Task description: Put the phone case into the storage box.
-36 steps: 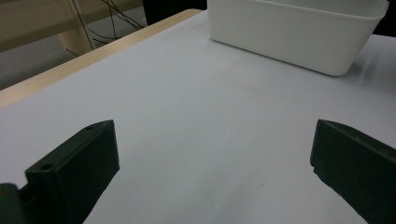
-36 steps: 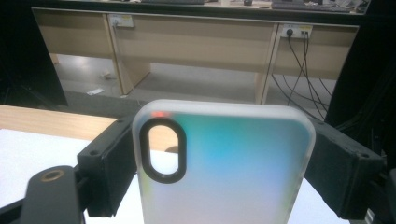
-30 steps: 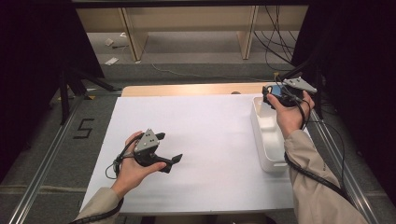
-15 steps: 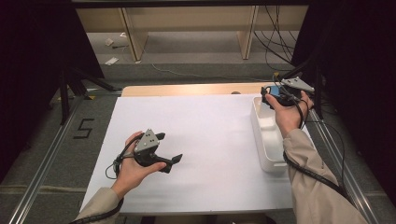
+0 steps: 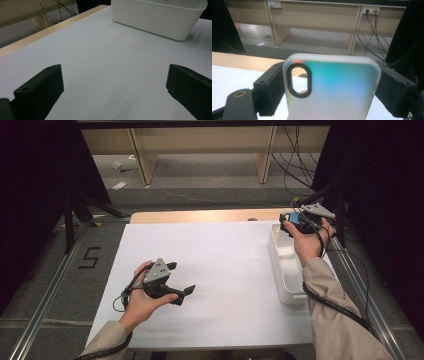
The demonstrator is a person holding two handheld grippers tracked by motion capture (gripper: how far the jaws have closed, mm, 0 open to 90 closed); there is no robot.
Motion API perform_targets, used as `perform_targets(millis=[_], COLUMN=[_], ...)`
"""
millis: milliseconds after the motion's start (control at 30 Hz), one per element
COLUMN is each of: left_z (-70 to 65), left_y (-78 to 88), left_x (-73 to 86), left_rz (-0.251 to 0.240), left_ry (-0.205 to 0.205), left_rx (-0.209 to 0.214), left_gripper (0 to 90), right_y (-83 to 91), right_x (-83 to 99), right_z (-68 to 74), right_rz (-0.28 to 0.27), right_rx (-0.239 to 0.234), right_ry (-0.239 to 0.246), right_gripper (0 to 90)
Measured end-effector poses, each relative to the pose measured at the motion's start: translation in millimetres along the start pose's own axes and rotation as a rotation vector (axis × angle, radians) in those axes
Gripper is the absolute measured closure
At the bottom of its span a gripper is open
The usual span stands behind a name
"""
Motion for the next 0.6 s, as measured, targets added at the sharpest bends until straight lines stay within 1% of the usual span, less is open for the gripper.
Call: perform_targets(millis=[600], left_z=[0.0], left_y=[0.0], left_x=[0.1], left_rz=[-0.001], left_ry=[0.001], left_rx=[0.001], left_gripper=[0.4], right_y=[-5.5], right_x=[3.3], right_z=[-2.2], right_rz=[0.011], right_rx=[0.007], right_ry=[-0.004], right_gripper=[17.9])
Point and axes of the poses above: each handheld gripper's, and its own axes: y roughly backward along the jaws, x roughly out of its underside, z roughly to its left, the point moved 7 cm from there along -y, roughly forward along the jaws, and after that the axes turned 6 degrees about -x, right-handed, at the moved point
